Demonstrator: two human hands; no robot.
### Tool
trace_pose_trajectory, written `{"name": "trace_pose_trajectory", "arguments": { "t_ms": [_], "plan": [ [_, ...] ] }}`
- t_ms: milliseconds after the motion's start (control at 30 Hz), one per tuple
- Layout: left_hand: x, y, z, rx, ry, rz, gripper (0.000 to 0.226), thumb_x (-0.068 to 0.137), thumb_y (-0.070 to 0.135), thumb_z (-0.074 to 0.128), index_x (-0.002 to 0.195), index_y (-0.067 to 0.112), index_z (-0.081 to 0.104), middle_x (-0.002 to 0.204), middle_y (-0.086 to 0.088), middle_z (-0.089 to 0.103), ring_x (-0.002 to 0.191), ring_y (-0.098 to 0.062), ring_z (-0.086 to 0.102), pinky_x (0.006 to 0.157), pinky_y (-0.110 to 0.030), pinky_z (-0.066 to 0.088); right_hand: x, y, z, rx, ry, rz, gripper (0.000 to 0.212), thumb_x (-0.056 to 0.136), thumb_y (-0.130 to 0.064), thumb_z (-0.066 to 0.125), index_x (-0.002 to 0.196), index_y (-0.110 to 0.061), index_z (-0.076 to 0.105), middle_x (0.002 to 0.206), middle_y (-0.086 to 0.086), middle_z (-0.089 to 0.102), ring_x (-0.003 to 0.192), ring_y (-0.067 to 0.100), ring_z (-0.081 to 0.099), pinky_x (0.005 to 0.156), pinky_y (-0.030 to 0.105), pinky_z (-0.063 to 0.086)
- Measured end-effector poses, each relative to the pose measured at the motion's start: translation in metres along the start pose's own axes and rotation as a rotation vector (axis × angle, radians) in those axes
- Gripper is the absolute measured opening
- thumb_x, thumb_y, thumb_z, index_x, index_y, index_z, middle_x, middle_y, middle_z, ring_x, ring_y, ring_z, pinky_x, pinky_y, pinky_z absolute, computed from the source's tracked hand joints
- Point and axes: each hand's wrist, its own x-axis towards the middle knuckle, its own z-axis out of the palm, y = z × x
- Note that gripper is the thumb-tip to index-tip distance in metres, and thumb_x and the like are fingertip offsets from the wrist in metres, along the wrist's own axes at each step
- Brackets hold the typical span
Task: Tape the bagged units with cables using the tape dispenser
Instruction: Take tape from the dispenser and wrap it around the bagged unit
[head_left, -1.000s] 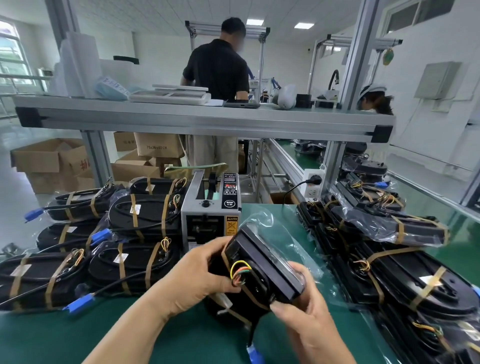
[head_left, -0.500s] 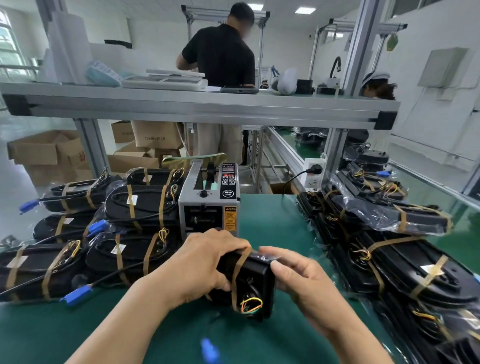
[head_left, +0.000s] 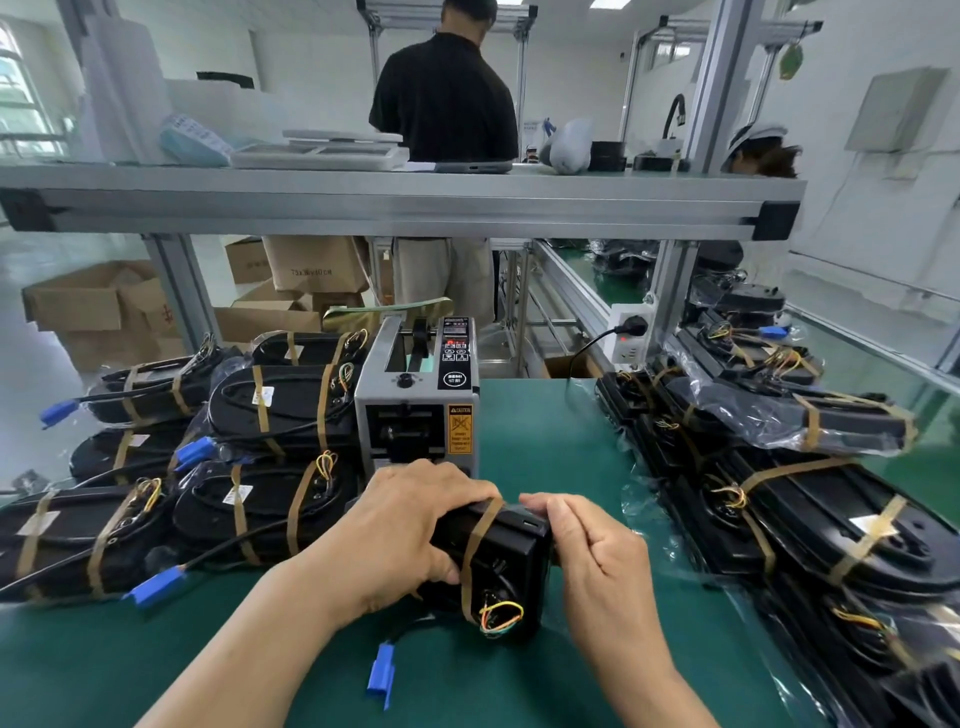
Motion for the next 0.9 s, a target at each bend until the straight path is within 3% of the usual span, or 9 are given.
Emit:
{"name": "trace_pose_trajectory", "arguments": {
  "t_ms": [67,167,233,300,367,500,667,800,900],
  "plan": [
    [0.002,0.001,0.003,0.053,-0.001,-0.004,0.076,0.07,0.031,0.083,0.137,0.044,0.048,0.123,0.025,0.048,0.117,0.001,0.036,0.111,-0.031,0.023,-0.001,-0.002,0.005,0.08,0.02,0.077,0.034,0.103,-0.014,0.051,0.083,-0.02,0.078,0.087,-0.011,0.077,0.087,0.007,0.071,0.079,0.028,0.056],
    [-0.001,0.0,0.009,0.001,0.022,-0.019,0.086,0.072,0.034,0.082,0.143,0.051,0.036,0.131,0.039,0.029,0.122,0.025,0.009,0.113,-0.019,0.004,0.002,-0.006,0.004,0.379,0.061,0.246,0.036,0.102,-0.012,0.049,0.082,-0.015,0.079,0.09,0.001,0.079,0.084,0.014,0.074,0.067,0.019,0.055],
    [-0.004,-0.007,0.008,-0.246,0.165,-0.14,0.077,0.073,0.034,0.08,0.137,0.054,0.042,0.13,0.045,0.034,0.126,0.027,0.02,0.109,-0.014,0.018,0.004,-0.007,-0.002,0.522,0.082,0.329,0.035,0.101,-0.013,0.049,0.084,-0.014,0.08,0.093,0.004,0.079,0.084,0.014,0.075,0.064,0.016,0.054],
    [-0.001,-0.017,0.003,-0.592,0.382,-0.408,0.04,0.082,0.028,0.077,0.117,0.043,0.064,0.118,0.027,0.062,0.107,0.011,0.055,0.088,-0.011,0.038,0.002,-0.003,-0.006,0.515,0.086,0.355,0.036,0.102,-0.017,0.048,0.087,-0.019,0.081,0.097,0.003,0.079,0.089,0.014,0.075,0.074,0.025,0.054],
    [0.013,-0.027,0.002,-0.988,0.544,-0.746,0.005,0.088,0.022,0.072,0.091,0.025,0.074,0.089,0.004,0.072,0.074,-0.008,0.061,0.067,-0.019,0.044,-0.002,0.002,-0.007,0.43,0.089,0.342,0.037,0.104,-0.021,0.046,0.092,-0.024,0.081,0.1,-0.002,0.079,0.095,0.012,0.074,0.084,0.032,0.051],
    [0.04,-0.041,0.009,-1.479,0.512,-1.022,0.022,0.097,0.022,0.063,0.078,0.011,0.067,0.058,0.005,0.057,0.049,-0.004,0.044,0.049,-0.017,0.03,-0.013,-0.001,-0.001,0.407,0.096,0.334,0.036,0.105,-0.022,0.047,0.093,-0.025,0.08,0.105,-0.006,0.078,0.103,0.011,0.072,0.093,0.037,0.05],
    [0.055,-0.051,0.009,-1.591,0.458,-1.101,0.026,0.098,0.029,0.061,0.078,0.013,0.063,0.051,0.009,0.052,0.039,-0.001,0.04,0.041,-0.014,0.027,-0.016,-0.009,-0.003,0.387,0.098,0.297,0.038,0.104,-0.018,0.047,0.089,-0.029,0.081,0.102,-0.012,0.077,0.1,-0.001,0.069,0.092,0.029,0.046],
    [0.068,-0.053,0.007,-1.583,0.501,-1.111,0.026,0.1,0.023,0.057,0.076,0.011,0.06,0.046,0.008,0.052,0.047,-0.001,0.037,0.046,-0.014,0.026,-0.016,-0.011,0.001,0.387,0.113,0.286,0.039,0.104,-0.015,0.048,0.086,-0.026,0.081,0.101,-0.008,0.078,0.101,0.005,0.071,0.094,0.033,0.048],
    [0.076,-0.05,0.006,-1.651,0.642,-1.138,0.014,0.096,0.012,0.06,0.083,0.009,0.059,0.048,0.004,0.054,0.032,-0.001,0.045,0.031,-0.01,0.031,-0.017,-0.012,0.004,0.335,0.114,0.267,0.038,0.104,-0.02,0.046,0.09,-0.032,0.079,0.102,-0.013,0.077,0.104,0.001,0.069,0.101,0.036,0.047]
  ]
}}
